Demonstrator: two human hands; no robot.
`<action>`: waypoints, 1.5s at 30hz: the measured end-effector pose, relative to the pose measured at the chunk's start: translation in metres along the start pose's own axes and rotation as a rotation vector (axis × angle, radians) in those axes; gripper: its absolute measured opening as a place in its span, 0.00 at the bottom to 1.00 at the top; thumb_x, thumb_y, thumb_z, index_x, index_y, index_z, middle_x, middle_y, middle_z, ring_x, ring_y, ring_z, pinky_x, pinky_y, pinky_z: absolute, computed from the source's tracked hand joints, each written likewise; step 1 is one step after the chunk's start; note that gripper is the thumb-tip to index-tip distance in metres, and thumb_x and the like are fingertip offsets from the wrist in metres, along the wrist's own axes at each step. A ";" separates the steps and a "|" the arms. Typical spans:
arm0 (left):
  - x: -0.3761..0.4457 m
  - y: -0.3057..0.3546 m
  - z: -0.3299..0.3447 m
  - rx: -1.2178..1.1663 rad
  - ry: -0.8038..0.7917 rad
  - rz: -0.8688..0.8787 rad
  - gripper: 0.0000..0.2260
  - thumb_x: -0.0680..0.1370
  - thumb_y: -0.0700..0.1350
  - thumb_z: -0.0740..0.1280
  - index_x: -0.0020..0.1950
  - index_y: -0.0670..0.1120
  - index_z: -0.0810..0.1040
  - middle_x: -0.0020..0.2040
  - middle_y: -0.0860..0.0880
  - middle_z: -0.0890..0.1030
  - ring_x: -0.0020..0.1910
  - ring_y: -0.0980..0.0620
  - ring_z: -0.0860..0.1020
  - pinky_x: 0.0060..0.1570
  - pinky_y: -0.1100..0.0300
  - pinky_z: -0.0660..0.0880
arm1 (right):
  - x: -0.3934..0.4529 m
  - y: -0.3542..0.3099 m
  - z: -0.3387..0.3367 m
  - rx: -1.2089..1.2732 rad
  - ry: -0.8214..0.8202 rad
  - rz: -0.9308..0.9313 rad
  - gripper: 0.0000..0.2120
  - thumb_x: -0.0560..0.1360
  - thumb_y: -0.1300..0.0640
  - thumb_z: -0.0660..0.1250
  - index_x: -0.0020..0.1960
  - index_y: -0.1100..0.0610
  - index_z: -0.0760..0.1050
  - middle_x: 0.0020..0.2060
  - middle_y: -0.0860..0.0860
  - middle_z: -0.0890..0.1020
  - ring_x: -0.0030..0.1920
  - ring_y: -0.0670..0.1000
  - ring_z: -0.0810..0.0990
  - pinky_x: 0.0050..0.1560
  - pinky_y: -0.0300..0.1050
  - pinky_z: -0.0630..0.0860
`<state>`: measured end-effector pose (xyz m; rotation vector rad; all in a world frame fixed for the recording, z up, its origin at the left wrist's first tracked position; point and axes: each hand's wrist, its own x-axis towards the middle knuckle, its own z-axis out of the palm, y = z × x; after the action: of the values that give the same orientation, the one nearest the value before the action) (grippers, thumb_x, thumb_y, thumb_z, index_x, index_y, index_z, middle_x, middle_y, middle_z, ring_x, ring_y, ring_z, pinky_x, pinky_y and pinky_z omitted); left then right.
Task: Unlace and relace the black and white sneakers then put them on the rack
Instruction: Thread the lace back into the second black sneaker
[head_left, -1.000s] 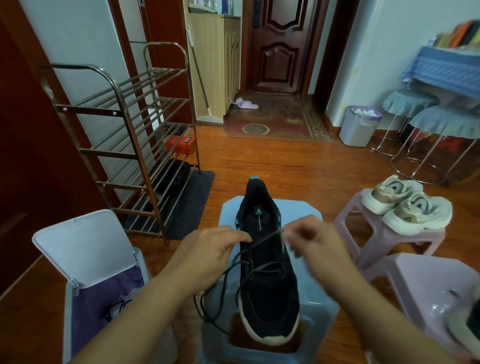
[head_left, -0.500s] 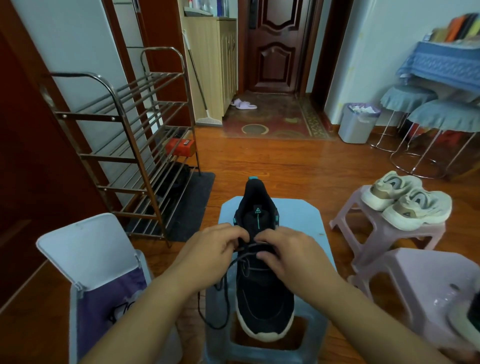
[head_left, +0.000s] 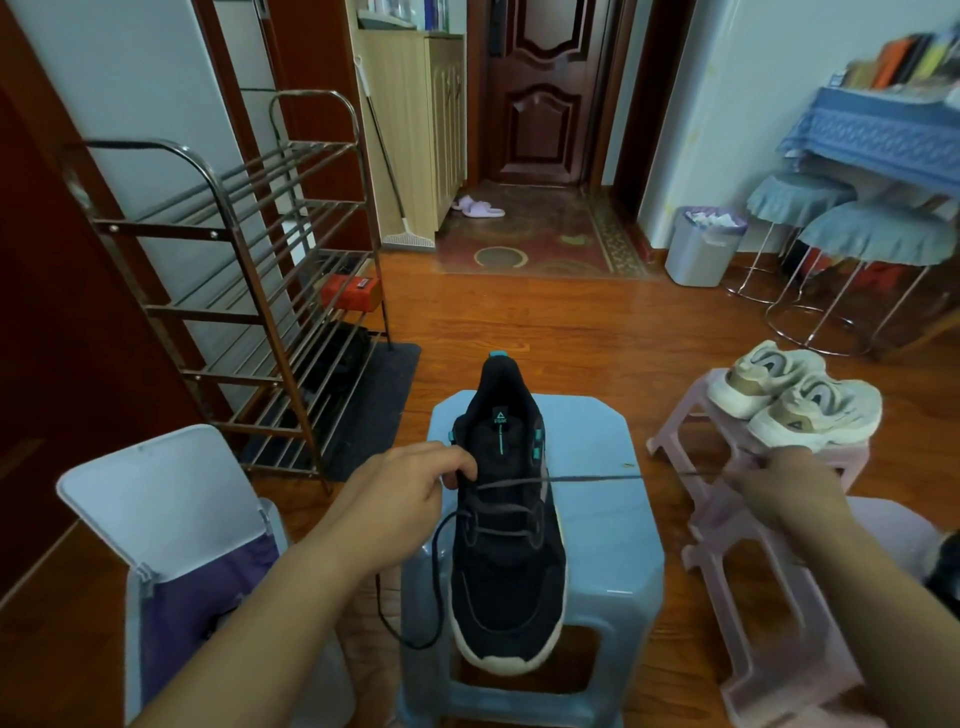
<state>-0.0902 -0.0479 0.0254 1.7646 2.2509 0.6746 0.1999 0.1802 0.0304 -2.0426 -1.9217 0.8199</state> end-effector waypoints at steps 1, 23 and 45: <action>0.000 0.001 0.000 0.004 -0.007 0.003 0.25 0.77 0.32 0.56 0.58 0.61 0.78 0.51 0.61 0.77 0.50 0.60 0.75 0.49 0.55 0.75 | 0.011 0.008 -0.001 -0.118 0.047 0.065 0.09 0.78 0.55 0.69 0.49 0.63 0.78 0.40 0.60 0.81 0.42 0.60 0.80 0.50 0.58 0.81; -0.032 0.067 0.003 -1.248 -0.083 -0.527 0.10 0.83 0.44 0.65 0.55 0.48 0.87 0.32 0.48 0.77 0.22 0.57 0.60 0.23 0.64 0.53 | -0.139 -0.071 0.057 0.736 -0.789 -0.534 0.27 0.84 0.62 0.59 0.77 0.40 0.58 0.37 0.57 0.83 0.24 0.51 0.73 0.27 0.40 0.68; -0.002 0.028 0.004 -0.104 0.236 -0.160 0.05 0.80 0.51 0.70 0.50 0.57 0.86 0.44 0.59 0.79 0.45 0.59 0.78 0.48 0.56 0.78 | -0.126 -0.068 0.088 0.070 -0.203 -0.784 0.03 0.81 0.53 0.65 0.49 0.45 0.74 0.41 0.43 0.79 0.42 0.41 0.77 0.41 0.39 0.73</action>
<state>-0.0642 -0.0443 0.0349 1.5064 2.4255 0.9912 0.0972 0.0477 0.0239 -1.0185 -2.4676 0.8693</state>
